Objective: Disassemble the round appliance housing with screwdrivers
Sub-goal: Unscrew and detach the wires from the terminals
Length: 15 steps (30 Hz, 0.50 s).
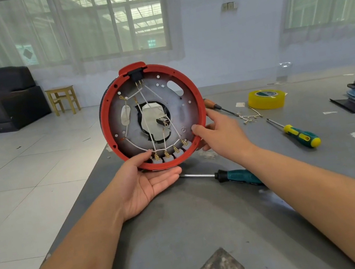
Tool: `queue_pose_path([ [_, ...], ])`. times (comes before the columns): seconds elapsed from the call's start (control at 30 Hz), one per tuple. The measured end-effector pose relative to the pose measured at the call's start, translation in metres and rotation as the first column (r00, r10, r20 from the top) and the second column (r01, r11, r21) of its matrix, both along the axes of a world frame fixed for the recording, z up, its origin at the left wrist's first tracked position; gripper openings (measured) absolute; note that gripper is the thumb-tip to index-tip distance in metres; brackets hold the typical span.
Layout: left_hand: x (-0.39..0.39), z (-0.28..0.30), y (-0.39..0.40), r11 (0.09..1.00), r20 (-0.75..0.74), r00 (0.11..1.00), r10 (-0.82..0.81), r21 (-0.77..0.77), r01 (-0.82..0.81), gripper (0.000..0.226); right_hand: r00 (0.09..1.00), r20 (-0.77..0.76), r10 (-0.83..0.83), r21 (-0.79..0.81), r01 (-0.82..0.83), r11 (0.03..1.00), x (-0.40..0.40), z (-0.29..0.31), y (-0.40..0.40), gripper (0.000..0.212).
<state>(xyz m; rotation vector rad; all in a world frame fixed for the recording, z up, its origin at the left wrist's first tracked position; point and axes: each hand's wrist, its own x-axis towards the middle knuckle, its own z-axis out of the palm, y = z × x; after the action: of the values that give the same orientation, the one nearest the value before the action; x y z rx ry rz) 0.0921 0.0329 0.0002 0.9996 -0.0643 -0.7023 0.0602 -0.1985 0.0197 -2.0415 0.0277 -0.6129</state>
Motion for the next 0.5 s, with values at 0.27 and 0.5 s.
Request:
queue_pose_path([
  [0.27, -0.001, 0.001, -0.007, 0.994, 0.019, 0.995, 0.094, 0.059, -0.095, 0.035, 0.990, -0.136, 0.031, -0.104, -0.046, 0.994, -0.004, 0.004, -0.010, 0.031],
  [0.5, 0.000, 0.002, -0.007, 0.990, 0.009, 0.991, 0.132, 0.041, -0.132, 0.035, 0.957, -0.169, -0.236, -0.620, 0.083, 0.780, -0.033, 0.002, -0.020, 0.051],
])
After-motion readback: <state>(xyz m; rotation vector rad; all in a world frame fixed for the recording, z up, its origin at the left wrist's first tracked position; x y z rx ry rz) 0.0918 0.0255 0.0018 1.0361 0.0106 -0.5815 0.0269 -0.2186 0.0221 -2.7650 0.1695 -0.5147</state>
